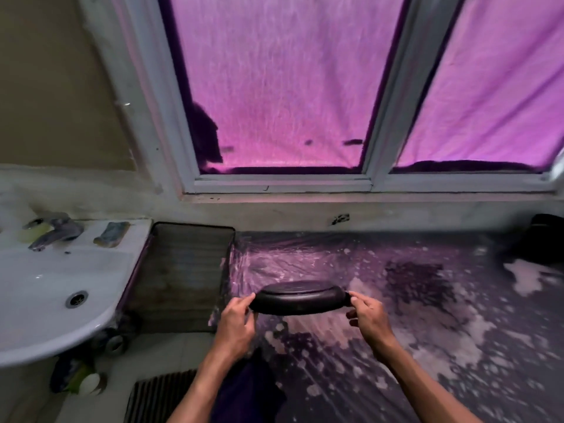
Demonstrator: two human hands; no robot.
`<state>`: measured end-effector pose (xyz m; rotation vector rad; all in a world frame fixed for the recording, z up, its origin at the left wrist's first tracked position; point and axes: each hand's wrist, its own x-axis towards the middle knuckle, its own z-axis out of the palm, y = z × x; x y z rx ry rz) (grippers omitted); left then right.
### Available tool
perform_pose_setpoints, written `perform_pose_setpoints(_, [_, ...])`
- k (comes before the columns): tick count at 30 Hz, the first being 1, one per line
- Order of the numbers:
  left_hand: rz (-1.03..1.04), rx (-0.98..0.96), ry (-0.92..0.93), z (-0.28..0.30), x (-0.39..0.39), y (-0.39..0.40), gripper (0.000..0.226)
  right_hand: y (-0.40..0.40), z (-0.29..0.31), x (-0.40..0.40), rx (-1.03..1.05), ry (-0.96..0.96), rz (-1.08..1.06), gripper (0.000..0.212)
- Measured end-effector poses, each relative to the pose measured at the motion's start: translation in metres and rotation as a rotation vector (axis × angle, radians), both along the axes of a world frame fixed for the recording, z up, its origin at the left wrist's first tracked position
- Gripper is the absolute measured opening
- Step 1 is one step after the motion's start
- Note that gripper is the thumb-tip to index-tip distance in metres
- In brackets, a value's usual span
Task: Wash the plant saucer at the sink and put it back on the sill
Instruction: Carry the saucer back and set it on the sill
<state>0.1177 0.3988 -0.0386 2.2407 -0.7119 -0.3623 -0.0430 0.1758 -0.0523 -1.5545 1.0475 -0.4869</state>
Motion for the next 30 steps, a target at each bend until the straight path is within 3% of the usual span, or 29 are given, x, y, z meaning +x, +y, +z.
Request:
perform_pose_setpoints(9, [-0.058, -0.012, -0.031, 0.004, -0.052, -0.108, 0.019, -0.104, 0.001, -0.064, -0.216, 0.053, 0.021, 0.027])
perform_pose_setpoints(14, [-0.075, 0.009, 0.04, 0.004, -0.071, -0.172, 0.019, -0.172, 0.008, -0.095, -0.342, 0.112, 0.076, 0.032])
perform_pose_setpoints(19, [0.048, -0.033, 0.168, -0.003, -0.089, -0.225, 0.029, -0.233, 0.006, -0.121, -0.22, 0.037, 0.211, 0.042])
perform_pose_setpoints(24, [0.157, -0.032, 0.249, -0.016, -0.111, -0.263, 0.038, -0.273, -0.011, -0.133, -0.134, 0.046, 0.195, 0.051])
perform_pose_setpoints(30, [0.21, -0.019, 0.378, -0.035, -0.125, -0.295, 0.01, -0.298, -0.047, -0.14, -0.098, 0.107, 0.057, 0.037])
